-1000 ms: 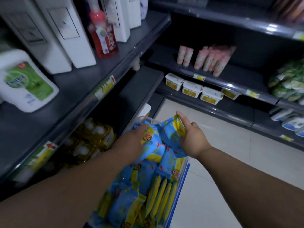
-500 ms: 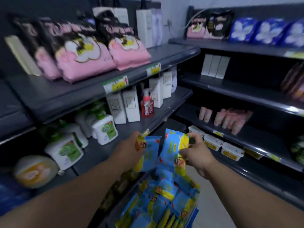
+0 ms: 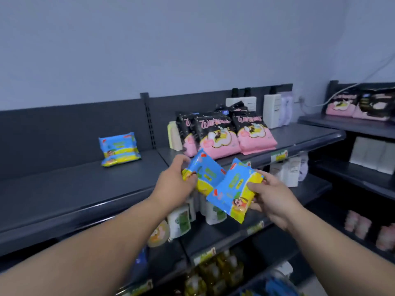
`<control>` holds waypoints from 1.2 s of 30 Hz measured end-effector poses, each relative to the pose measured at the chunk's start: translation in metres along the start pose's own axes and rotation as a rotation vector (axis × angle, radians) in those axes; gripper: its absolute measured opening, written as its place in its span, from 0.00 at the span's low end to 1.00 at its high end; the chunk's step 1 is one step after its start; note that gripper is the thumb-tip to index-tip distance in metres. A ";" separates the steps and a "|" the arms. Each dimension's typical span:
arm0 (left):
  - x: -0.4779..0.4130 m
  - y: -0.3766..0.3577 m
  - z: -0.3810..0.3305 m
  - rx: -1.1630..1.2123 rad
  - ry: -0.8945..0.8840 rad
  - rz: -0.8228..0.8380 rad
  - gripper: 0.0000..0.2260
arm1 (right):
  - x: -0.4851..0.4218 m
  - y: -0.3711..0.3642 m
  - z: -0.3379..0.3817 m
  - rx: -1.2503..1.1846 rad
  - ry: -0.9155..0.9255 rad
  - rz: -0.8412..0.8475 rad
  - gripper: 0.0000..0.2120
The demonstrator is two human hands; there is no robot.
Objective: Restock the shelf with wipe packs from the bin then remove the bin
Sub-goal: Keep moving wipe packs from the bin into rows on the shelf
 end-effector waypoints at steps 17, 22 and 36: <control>-0.020 0.232 0.106 -0.012 0.069 -0.117 0.35 | -0.031 -0.251 0.062 0.030 0.204 0.091 0.18; -0.033 0.282 0.146 -0.208 0.086 -0.059 0.34 | -0.043 -0.317 0.066 0.146 0.269 0.035 0.18; -0.072 0.320 0.213 -0.391 0.113 0.034 0.24 | -0.085 -0.368 0.052 0.142 0.230 -0.061 0.16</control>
Point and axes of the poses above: each hand's wrist, its own x-axis away from the middle knuckle, its own y-axis out of the back of the hand, z = x × y, the point moved 8 cm from there along -x, towards the middle knuckle, and after that the axes turned 6 degrees about x, right-handed, at the moved point
